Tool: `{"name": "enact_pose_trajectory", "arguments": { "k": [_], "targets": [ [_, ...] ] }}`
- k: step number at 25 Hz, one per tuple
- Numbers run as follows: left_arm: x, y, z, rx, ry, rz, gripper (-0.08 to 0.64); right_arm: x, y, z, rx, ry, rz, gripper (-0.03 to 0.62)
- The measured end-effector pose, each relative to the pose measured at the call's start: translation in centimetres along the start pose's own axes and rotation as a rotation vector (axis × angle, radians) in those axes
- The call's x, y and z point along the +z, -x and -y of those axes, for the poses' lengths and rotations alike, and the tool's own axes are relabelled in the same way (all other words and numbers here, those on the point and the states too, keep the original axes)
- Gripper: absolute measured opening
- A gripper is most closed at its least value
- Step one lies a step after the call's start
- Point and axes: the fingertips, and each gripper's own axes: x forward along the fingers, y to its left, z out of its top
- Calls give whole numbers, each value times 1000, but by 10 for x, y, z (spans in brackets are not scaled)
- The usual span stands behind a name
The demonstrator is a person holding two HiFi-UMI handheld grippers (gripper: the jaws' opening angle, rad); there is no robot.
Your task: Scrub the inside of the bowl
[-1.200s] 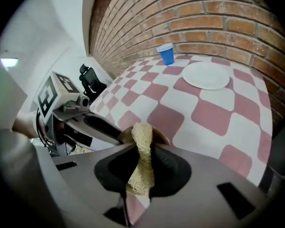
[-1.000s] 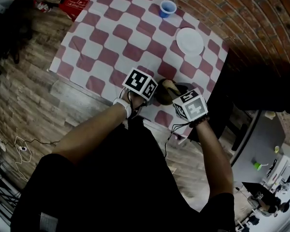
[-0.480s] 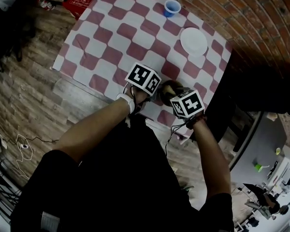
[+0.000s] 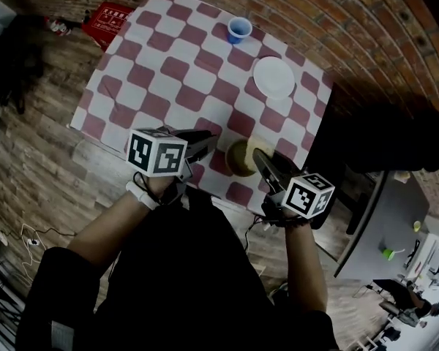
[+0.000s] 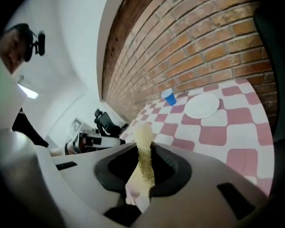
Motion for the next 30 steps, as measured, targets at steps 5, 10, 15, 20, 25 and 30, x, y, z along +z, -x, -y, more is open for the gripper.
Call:
{"name": "enact_pose_trajectory", "arguments": {
  "k": [5, 10, 15, 20, 25, 30],
  "targets": [
    [8, 38, 29, 8, -111, 73, 98, 30, 39, -36, 44, -21, 230, 87],
    [30, 55, 80, -34, -272, 144, 97, 50, 72, -58, -61, 36, 398, 87],
    [45, 65, 126, -100, -415, 200, 98, 52, 83, -83, -99, 92, 446, 87],
    [45, 66, 146, -122, -524, 211, 97, 58, 90, -93, -116, 152, 461, 87],
    [43, 68, 153, -115, -606, 199, 97, 63, 94, -98, -118, 173, 462, 87],
    [42, 69, 154, -123, -623, 194, 97, 63, 91, -100, -115, 170, 458, 87]
  ]
}}
